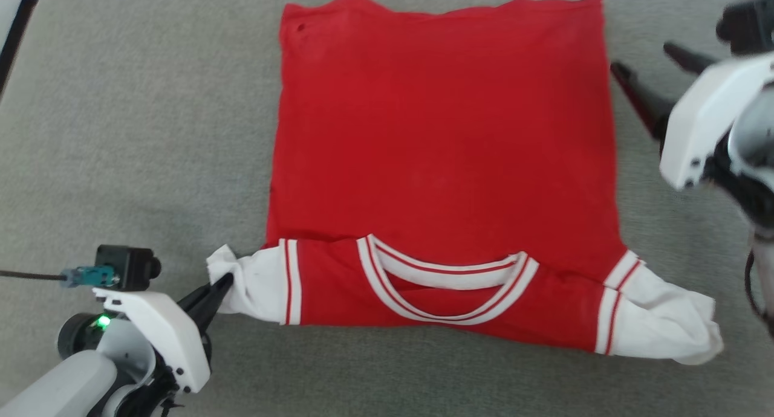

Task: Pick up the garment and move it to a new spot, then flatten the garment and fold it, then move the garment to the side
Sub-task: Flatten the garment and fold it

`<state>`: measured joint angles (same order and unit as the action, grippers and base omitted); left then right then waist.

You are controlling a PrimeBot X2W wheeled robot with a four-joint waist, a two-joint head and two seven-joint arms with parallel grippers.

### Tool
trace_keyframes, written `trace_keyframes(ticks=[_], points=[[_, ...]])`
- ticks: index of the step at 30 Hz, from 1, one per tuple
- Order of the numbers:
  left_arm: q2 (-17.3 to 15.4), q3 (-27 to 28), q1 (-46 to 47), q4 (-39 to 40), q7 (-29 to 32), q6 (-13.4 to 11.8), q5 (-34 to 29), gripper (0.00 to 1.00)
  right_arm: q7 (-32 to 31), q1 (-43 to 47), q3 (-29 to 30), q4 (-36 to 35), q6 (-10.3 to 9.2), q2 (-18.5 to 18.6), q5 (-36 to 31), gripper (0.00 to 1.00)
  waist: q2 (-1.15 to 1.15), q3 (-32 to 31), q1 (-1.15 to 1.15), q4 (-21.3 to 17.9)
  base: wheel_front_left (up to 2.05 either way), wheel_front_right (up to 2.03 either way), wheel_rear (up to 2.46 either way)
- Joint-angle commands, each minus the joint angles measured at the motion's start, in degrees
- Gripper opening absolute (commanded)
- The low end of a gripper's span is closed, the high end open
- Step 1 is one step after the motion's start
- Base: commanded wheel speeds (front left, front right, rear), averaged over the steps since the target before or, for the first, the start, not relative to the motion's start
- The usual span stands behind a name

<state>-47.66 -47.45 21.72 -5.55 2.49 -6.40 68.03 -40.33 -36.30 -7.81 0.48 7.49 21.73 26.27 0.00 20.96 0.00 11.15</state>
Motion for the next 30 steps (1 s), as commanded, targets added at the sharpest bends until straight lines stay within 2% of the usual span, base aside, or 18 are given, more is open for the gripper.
trace_keyframes(ticks=[1,7,8,10,11,15,20,28,29,30], points=[[0.96,-0.32,1.47,-0.73,0.20,0.78,-0.48,0.00,1.46,-3.85,-0.23,4.37,0.00,-0.21,-1.02,1.00,0.00,1.68,0.00,1.81,0.00,0.00,0.00],[3.55,-1.09,4.15,-2.98,0.46,2.69,-1.40,0.00,3.05,-14.31,0.50,19.80,0.00,-0.56,-3.80,1.00,0.00,4.28,0.00,4.90,0.00,0.00,0.00],[3.55,-1.09,4.15,-2.98,0.46,2.69,-1.40,0.00,3.05,-14.31,0.50,19.80,0.00,-0.56,-3.80,1.00,0.00,4.28,0.00,4.90,0.00,0.00,0.00],[4.94,-1.59,5.39,-4.14,0.65,3.72,-1.89,0.00,2.77,-19.11,1.74,27.29,0.00,-0.99,-5.94,1.00,0.00,5.66,0.00,6.45,0.00,0.00,0.00],[4.94,-1.59,5.39,-4.14,0.65,3.72,-1.89,0.00,2.77,-19.11,1.74,27.29,0.00,-0.99,-5.94,1.00,0.00,5.66,0.00,6.45,0.00,0.00,0.00],[6.85,-2.11,7.11,-5.97,0.55,4.98,-2.56,0.00,1.34,-24.79,3.61,36.34,0.00,-1.45,-8.67,1.00,0.00,7.40,0.00,8.41,0.00,0.00,0.00],[9.65,-3.00,8.99,-9.09,0.50,6.77,-3.18,0.00,-4.40,-30.37,5.98,48.00,0.00,-2.86,-11.42,1.00,0.00,9.71,0.00,10.63,0.00,0.00,0.00],[12.33,-3.70,10.39,-13.26,0.11,8.53,-2.80,0.00,-15.80,-28.29,4.11,59.26,0.00,-4.04,-14.72,1.00,0.00,11.03,0.00,11.65,0.00,0.00,0.00],[12.65,-3.72,10.54,-13.69,0.03,8.74,-2.75,0.00,-16.12,-28.02,3.69,59.58,0.01,-4.19,-14.82,0.97,0.00,11.09,0.00,11.67,0.00,0.00,0.00],[12.97,-3.76,10.79,-14.06,-0.05,8.93,-2.73,0.00,-15.99,-27.82,3.19,59.44,0.02,-4.21,-14.85,0.21,0.00,11.11,0.00,11.68,0.00,0.00,0.00]])
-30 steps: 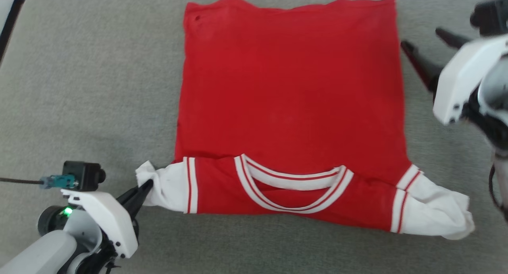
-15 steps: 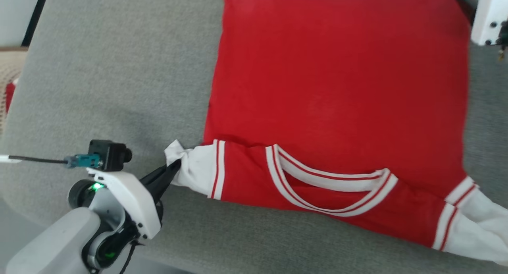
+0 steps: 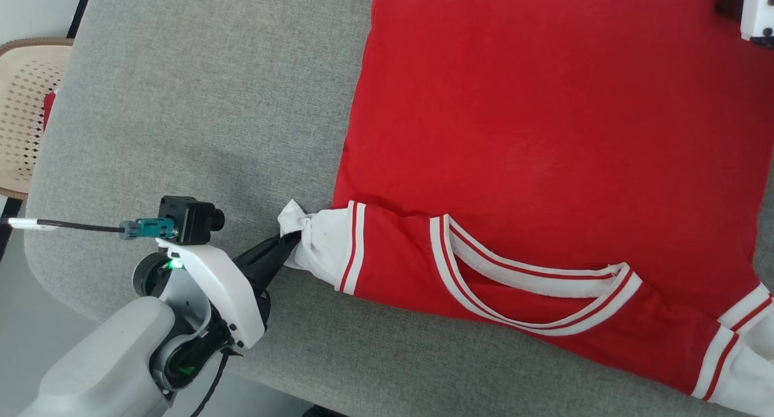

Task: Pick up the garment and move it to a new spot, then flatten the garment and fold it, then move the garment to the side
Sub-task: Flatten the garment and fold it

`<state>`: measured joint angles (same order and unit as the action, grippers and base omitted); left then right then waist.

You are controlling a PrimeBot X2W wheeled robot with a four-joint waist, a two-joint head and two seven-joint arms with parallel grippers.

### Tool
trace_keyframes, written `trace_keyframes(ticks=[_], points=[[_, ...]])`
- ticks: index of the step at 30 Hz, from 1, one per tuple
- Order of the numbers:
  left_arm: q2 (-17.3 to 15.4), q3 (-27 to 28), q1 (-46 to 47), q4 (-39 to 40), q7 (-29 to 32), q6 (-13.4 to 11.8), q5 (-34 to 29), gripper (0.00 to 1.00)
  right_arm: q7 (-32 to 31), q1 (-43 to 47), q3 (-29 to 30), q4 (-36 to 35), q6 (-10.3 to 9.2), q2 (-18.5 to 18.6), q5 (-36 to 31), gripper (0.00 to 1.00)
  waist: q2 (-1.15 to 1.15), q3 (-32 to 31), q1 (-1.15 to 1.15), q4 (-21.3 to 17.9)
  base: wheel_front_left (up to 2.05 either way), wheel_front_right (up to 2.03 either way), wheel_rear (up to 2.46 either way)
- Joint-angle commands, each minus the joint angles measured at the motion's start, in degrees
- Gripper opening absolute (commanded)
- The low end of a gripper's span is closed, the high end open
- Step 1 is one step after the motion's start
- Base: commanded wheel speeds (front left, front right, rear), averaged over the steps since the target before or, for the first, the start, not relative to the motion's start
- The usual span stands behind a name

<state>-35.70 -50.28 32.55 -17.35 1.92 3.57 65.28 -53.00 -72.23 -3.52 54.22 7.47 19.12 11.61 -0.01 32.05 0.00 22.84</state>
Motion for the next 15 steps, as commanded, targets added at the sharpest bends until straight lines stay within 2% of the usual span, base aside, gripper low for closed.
trace_keyframes(ticks=[1,7,15], points=[[1.21,-1.00,0.23,-2.67,0.51,-0.84,-0.01,0.00,-3.11,8.21,-1.45,5.57,0.05,-1.32,-0.01,0.00,0.01,0.01,0.00,-0.05,0.00,0.00,0.00],[0.74,-0.45,0.96,-4.52,-0.18,-0.17,-0.08,0.00,0.25,7.08,-4.53,1.67,0.03,-0.42,2.71,0.00,0.01,-1.45,0.00,-1.89,0.00,0.00,0.00],[-3.06,0.97,-0.89,-4.08,-0.57,-0.83,0.92,0.00,1.71,8.09,-13.59,-7.85,0.03,1.32,11.18,0.00,0.01,-5.07,0.00,-6.98,0.00,0.00,0.00]])
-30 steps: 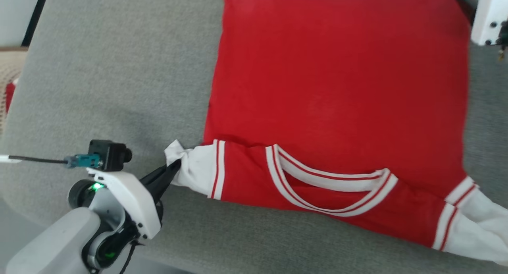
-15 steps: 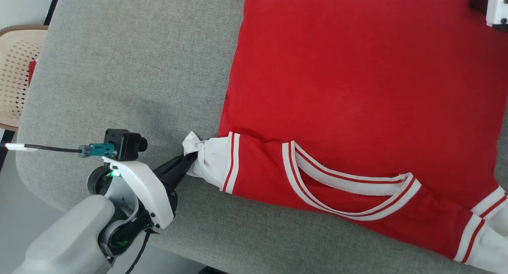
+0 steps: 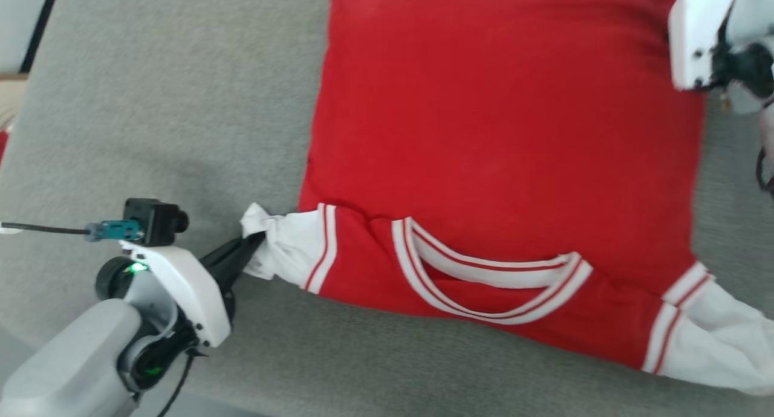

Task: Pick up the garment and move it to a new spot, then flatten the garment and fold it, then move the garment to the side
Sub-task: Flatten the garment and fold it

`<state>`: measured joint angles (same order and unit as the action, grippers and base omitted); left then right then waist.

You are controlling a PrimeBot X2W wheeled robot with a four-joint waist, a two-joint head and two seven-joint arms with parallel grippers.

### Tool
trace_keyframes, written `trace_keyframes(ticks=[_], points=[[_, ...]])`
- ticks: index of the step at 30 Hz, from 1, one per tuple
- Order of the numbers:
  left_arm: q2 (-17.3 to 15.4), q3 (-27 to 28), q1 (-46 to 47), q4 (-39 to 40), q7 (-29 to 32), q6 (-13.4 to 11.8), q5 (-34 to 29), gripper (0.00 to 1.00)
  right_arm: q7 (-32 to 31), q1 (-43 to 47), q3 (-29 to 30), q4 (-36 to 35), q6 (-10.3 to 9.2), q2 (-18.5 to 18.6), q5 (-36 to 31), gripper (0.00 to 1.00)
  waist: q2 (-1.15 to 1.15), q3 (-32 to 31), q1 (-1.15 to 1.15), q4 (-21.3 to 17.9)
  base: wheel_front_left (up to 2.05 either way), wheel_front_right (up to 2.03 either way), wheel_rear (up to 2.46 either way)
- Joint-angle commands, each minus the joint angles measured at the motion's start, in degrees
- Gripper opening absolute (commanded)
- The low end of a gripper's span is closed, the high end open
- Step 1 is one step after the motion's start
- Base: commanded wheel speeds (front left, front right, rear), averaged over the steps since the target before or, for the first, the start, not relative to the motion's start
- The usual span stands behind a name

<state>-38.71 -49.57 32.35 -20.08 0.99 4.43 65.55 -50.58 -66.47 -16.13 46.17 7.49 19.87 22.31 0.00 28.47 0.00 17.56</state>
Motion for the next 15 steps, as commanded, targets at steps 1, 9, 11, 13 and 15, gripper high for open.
trace_keyframes(ticks=[1,9,11,13,15], points=[[-0.65,0.32,-1.02,-1.13,0.31,-1.85,0.65,0.00,-0.79,2.88,-2.34,-1.48,0.00,1.13,1.88,0.00,0.00,-1.97,0.00,-2.42,0.00,0.00,0.00],[-4.18,1.22,-3.63,1.73,0.43,-3.52,1.37,0.00,-2.32,8.70,-7.74,-13.72,0.00,5.32,11.89,0.00,0.00,-5.18,0.00,-6.87,0.00,0.00,0.00],[-5.13,1.38,-4.47,2.80,0.45,-4.09,1.65,0.00,-2.88,11.15,-8.25,-17.34,0.00,6.58,14.18,0.00,0.00,-6.01,0.00,-7.86,0.00,0.00,0.00],[-5.99,1.56,-5.36,3.76,0.50,-4.70,2.06,0.00,-3.47,13.80,-8.31,-20.62,0.00,7.69,15.88,0.00,0.00,-6.81,0.00,-8.86,0.00,0.00,0.00],[-7.02,1.75,-6.34,4.79,0.51,-5.51,2.45,0.00,-4.60,16.99,-8.09,-23.93,0.00,8.49,17.43,0.00,0.00,-7.53,0.00,-9.84,0.00,0.00,0.00]])
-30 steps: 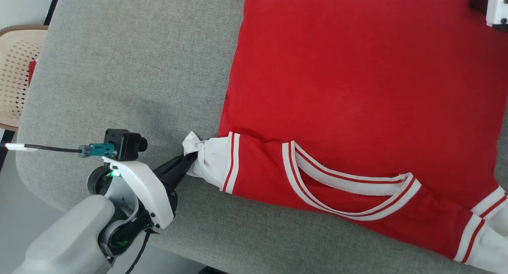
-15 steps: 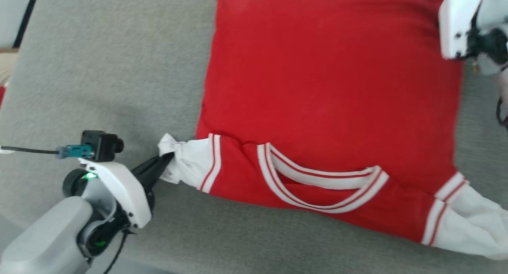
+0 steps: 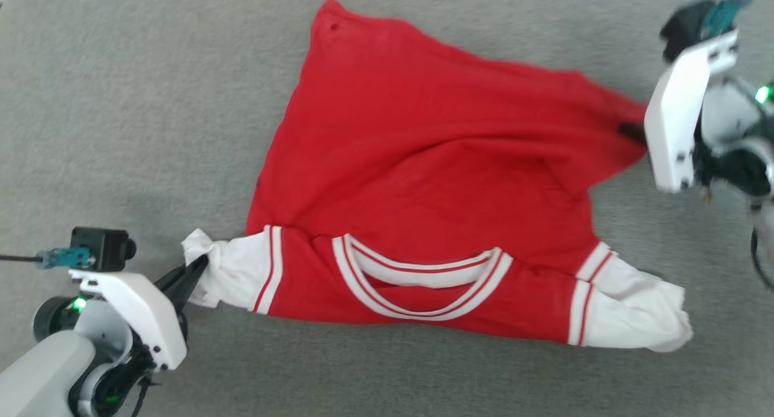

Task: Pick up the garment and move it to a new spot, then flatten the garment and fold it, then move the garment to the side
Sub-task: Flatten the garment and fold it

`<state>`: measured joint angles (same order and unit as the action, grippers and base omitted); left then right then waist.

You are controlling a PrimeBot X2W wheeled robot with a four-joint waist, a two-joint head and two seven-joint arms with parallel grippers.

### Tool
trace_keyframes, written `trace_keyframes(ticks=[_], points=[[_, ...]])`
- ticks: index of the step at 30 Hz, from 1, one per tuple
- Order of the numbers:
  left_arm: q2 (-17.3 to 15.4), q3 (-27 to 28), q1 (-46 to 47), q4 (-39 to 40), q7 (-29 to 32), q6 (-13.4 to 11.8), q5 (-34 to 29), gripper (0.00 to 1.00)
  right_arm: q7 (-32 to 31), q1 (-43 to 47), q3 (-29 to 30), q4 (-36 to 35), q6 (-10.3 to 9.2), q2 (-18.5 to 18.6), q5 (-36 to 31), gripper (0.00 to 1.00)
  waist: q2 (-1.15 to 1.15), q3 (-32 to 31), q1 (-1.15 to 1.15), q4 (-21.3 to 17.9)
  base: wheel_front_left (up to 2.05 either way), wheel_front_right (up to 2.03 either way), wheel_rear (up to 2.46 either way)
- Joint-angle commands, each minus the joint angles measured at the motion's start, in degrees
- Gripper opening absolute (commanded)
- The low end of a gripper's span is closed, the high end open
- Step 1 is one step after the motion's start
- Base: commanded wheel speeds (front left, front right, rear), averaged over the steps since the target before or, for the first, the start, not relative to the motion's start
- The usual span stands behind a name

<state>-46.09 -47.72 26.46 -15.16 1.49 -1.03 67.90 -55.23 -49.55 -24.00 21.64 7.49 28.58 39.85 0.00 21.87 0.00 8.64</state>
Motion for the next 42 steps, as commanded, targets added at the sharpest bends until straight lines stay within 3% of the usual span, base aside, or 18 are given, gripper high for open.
trace_keyframes(ticks=[1,10,16,21,22,24,25,26,31,42], points=[[-0.15,0.10,-0.95,0.38,-0.01,-0.34,0.29,0.00,-0.47,1.56,0.17,-1.14,0.00,0.02,0.27,0.00,0.00,-1.19,0.00,-1.40,0.00,0.00,0.00],[-4.07,1.46,-4.42,4.99,-0.63,-3.15,2.06,0.00,-6.02,17.82,6.73,-16.86,0.00,1.48,1.04,0.00,0.00,-2.47,0.00,-4.53,0.00,0.00,0.00],[-4.88,1.59,-5.05,7.33,-0.57,-4.28,1.89,0.00,-8.73,29.52,13.00,-24.43,0.00,-1.51,-0.85,0.00,0.00,-2.04,0.00,-4.93,0.00,0.00,0.00],[-4.64,1.44,-4.06,8.07,-0.14,-4.50,1.33,0.00,-5.38,35.30,15.77,-24.33,0.00,-6.07,-3.48,0.01,0.00,-1.13,0.00,-4.56,0.00,0.00,0.00],[-4.56,1.47,-3.90,8.07,-0.21,-4.47,1.29,0.00,-4.35,35.88,16.01,-23.29,0.00,-7.02,-3.80,0.05,0.00,-0.98,0.00,-4.54,0.00,0.00,0.00],[-4.42,1.44,-3.61,8.01,-0.15,-4.36,1.19,0.00,-1.62,36.10,15.87,-21.69,0.00,-8.08,-4.82,0.51,0.00,-0.71,0.00,-4.45,0.00,0.00,0.00],[-4.37,1.42,-3.56,7.93,-0.13,-4.28,1.17,0.00,-1.01,36.33,15.84,-20.60,0.00,-8.29,-4.99,0.67,0.00,-0.65,0.00,-4.38,0.00,0.00,0.00],[-4.27,1.38,-3.45,7.82,-0.10,-4.23,1.14,0.00,-0.54,36.39,15.60,-19.90,0.00,-7.97,-5.72,1.00,0.00,-0.63,0.00,-4.31,0.00,0.00,0.00],[-4.01,1.54,-3.81,7.40,-0.49,-4.23,1.62,0.00,0.75,35.42,16.81,-21.57,-0.16,-6.58,-6.31,1.00,0.00,-0.81,0.00,-4.25,0.00,0.00,0.00],[-3.67,1.36,-4.84,7.57,-1.17,-4.33,1.56,0.00,-2.78,36.36,22.80,-37.64,0.00,-6.65,-6.93,1.00,0.00,-1.39,0.00,-3.27,0.00,0.00,0.00]])
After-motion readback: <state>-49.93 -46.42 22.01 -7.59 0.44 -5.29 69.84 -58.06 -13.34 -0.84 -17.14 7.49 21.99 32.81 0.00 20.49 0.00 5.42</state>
